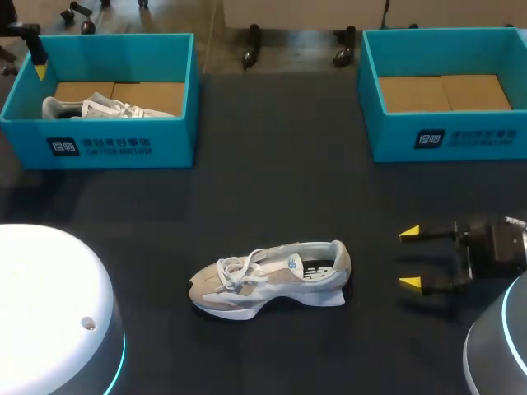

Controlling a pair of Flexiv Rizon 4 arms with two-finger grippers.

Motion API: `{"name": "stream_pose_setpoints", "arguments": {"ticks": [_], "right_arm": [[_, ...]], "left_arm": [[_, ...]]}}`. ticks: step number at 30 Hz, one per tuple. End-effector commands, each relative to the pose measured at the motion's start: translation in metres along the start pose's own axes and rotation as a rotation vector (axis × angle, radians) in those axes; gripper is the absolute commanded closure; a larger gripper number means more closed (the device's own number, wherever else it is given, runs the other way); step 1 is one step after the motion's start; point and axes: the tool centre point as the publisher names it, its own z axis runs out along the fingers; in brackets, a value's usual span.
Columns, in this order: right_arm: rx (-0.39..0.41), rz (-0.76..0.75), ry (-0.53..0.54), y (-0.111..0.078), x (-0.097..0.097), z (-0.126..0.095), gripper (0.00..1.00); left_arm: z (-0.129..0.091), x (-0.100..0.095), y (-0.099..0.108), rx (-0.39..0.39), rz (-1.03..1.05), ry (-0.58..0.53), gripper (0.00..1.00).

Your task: Take the shoe out of the shoebox, open the shoe tongue, remove and reinsert the insole, then place the shoe into the shoebox

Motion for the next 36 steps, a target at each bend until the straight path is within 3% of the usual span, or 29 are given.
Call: {"name": "stream_pose_setpoints", "arguments": {"ticks": [1, 5, 12, 25, 36], "right_arm": [[-0.006, -0.011, 0.028, 0.0, -0.004, 0.015, 0.0], [0.012, -0.033, 0.049, 0.004, -0.001, 0.029, 0.0], [-0.051, -0.058, 0.068, 0.014, 0.009, 0.045, 0.0], [-0.048, -0.062, 0.07, 0.015, 0.01, 0.047, 0.0], [-0.015, -0.11, 0.142, 0.029, 0.012, 0.093, 0.0]], "left_arm": [[-0.001, 0.0, 0.0, 0.001, 0.001, 0.003, 0.0], [-0.001, 0.0, 0.0, 0.001, 0.001, 0.003, 0.0], [-0.001, 0.0, 0.0, 0.001, 0.001, 0.003, 0.0], [-0.001, 0.0, 0.0, 0.001, 0.001, 0.003, 0.0], [-0.001, 0.0, 0.0, 0.001, 0.001, 0.003, 0.0]]}}
